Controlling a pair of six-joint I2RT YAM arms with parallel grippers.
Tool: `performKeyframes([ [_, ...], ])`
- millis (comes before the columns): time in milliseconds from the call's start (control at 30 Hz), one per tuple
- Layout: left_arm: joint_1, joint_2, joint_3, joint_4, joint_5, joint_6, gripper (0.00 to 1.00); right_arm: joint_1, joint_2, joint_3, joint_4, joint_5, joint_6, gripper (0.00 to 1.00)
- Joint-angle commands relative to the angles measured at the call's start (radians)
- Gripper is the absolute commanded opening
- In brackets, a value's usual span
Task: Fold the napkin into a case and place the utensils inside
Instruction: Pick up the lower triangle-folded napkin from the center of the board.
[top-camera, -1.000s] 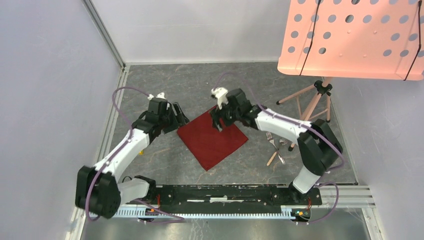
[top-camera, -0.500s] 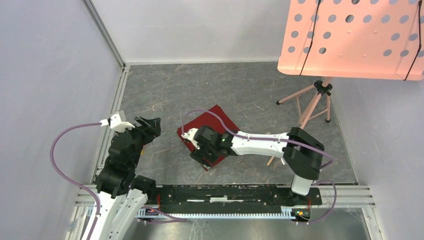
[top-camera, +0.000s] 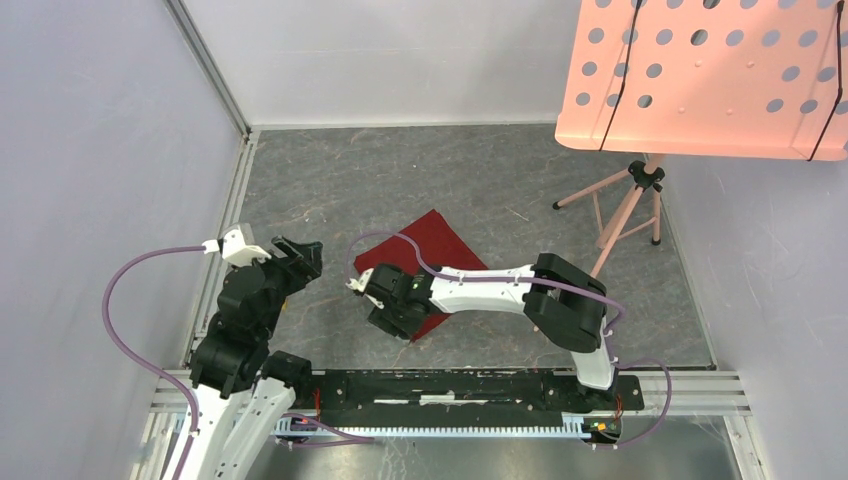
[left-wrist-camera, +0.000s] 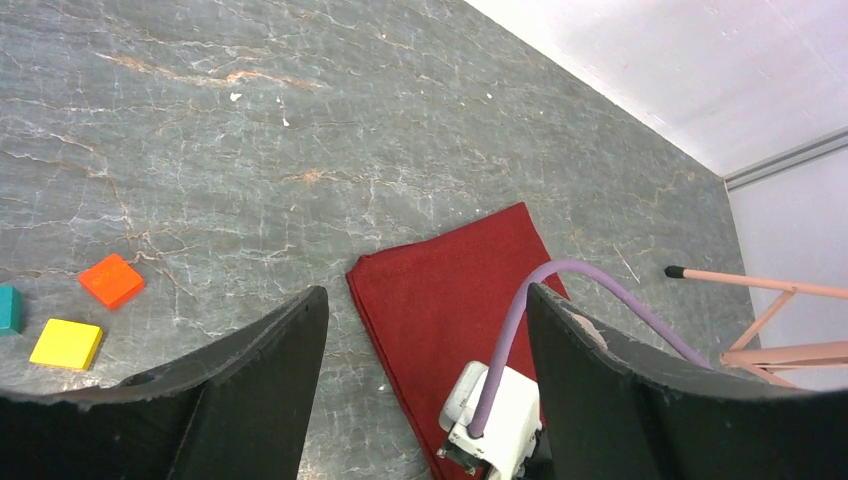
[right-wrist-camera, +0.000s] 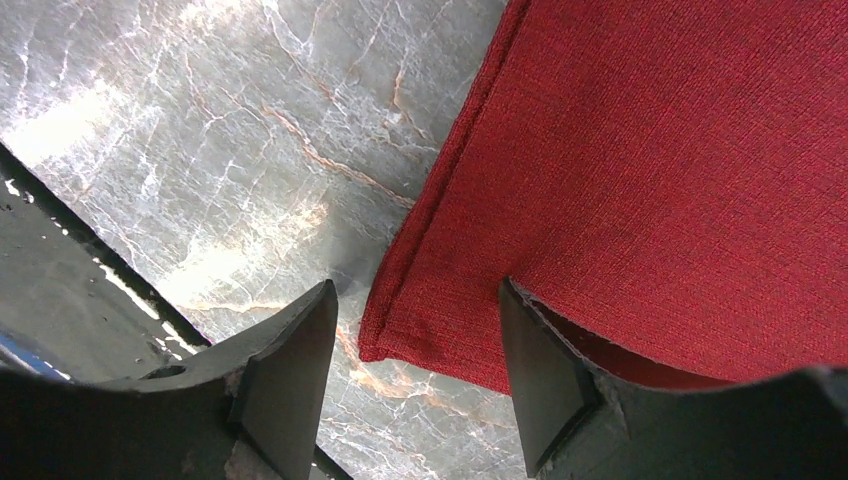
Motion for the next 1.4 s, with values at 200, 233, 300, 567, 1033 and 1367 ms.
performKeyframes([
  [200, 0.005, -0.008, 0.014, 0.016, -0.001, 0.013, 0.79, 0.026, 0.057, -0.015, -0.011, 0.124, 0.028, 0.53],
  [233, 0.005, -0.007, 0.016, 0.016, -0.001, 0.016, 0.79, 0.03, 0.059, -0.023, -0.006, 0.151, 0.028, 0.49],
  [300, 0.005, -0.006, 0.02, 0.012, -0.002, 0.019, 0.79, 0.036, 0.057, -0.043, 0.013, 0.203, 0.032, 0.38],
  [567, 0.005, 0.063, 0.005, 0.014, 0.012, -0.022, 0.81, 0.035, -0.069, -0.135, 0.199, 0.211, 0.01, 0.0],
  [1033, 0.011, 0.58, -0.164, 0.272, 0.383, -0.507, 1.0, -0.196, -0.333, -0.519, 0.748, -0.363, 0.213, 0.0],
  [1367, 0.012, 0.745, -0.267, 0.563, 0.462, -0.684, 0.9, -0.242, -0.369, -0.587, 0.823, -0.423, 0.237, 0.0],
])
